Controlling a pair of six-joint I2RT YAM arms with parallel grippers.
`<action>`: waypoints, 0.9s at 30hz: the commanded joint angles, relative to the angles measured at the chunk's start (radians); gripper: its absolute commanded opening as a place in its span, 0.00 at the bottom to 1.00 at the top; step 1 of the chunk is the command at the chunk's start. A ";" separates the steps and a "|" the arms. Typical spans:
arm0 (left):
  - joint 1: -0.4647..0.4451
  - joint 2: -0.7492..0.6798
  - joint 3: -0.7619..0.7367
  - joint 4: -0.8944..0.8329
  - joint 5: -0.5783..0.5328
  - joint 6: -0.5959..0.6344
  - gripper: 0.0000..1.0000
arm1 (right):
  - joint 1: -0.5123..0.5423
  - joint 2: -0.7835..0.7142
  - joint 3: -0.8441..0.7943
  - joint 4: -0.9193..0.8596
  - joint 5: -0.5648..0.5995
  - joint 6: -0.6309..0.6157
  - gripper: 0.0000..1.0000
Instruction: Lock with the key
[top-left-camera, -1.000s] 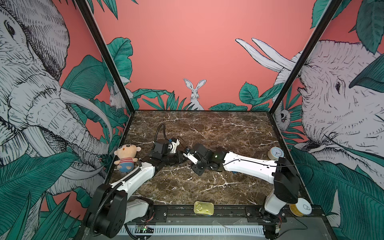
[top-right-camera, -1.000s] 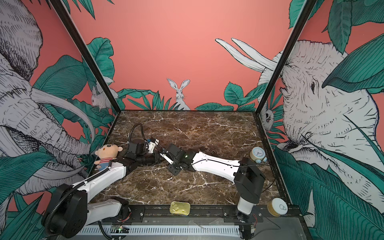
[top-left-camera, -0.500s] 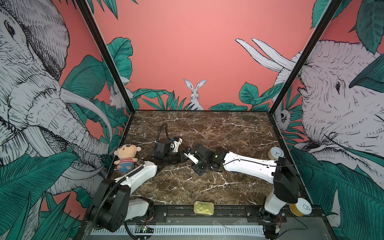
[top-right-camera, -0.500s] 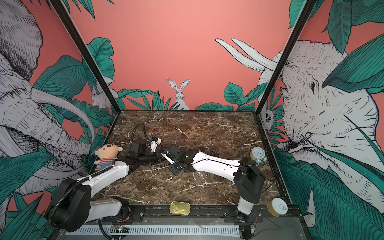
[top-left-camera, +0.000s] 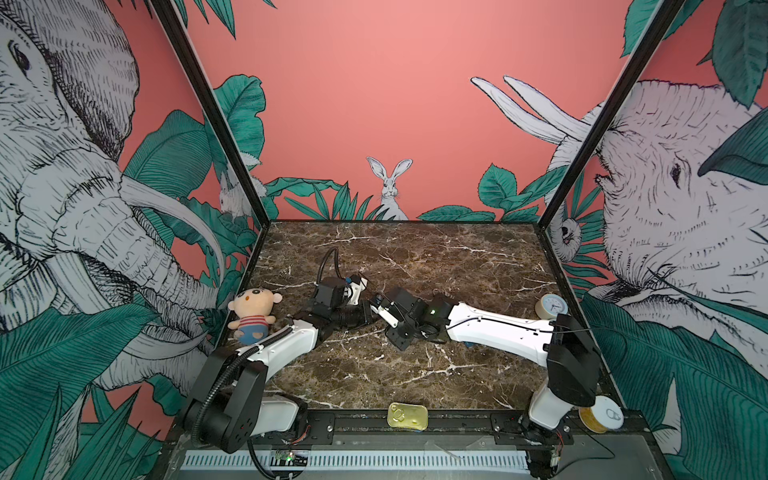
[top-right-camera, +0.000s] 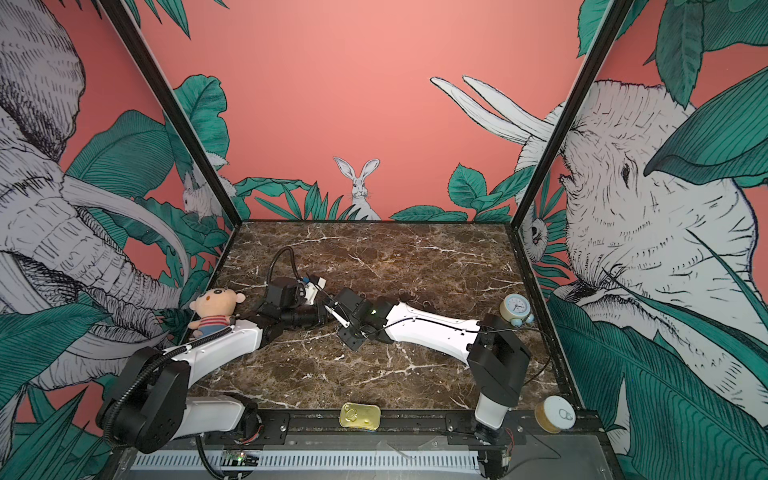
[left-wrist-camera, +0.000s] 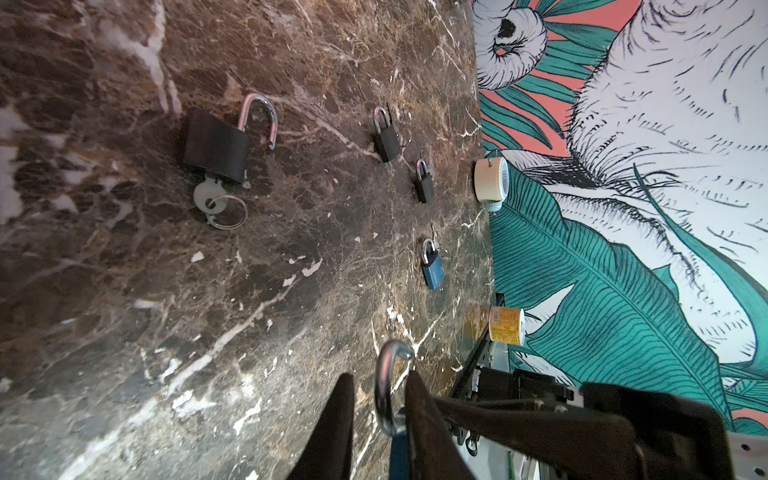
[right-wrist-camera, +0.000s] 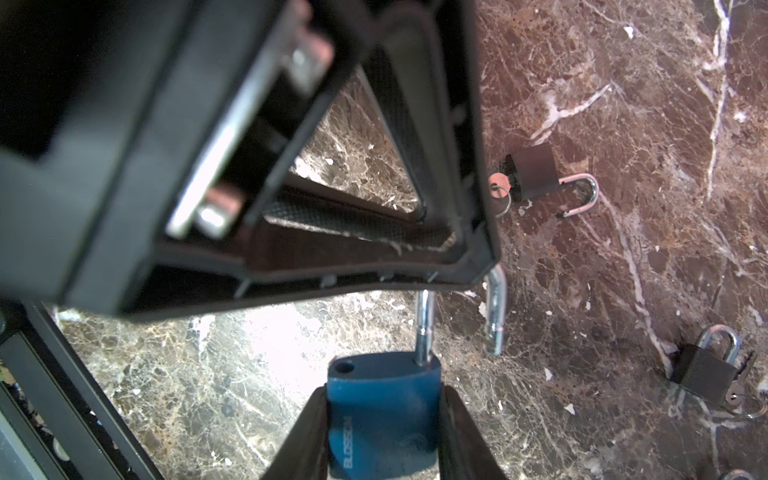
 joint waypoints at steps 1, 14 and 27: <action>-0.021 0.009 0.016 0.048 0.021 -0.014 0.26 | 0.012 -0.037 0.018 0.063 -0.024 -0.010 0.22; -0.023 0.017 -0.006 0.104 0.034 -0.052 0.24 | 0.009 -0.057 -0.005 0.086 -0.017 0.007 0.22; -0.023 -0.005 0.006 0.084 0.051 -0.050 0.11 | -0.002 -0.078 -0.033 0.103 -0.005 0.021 0.21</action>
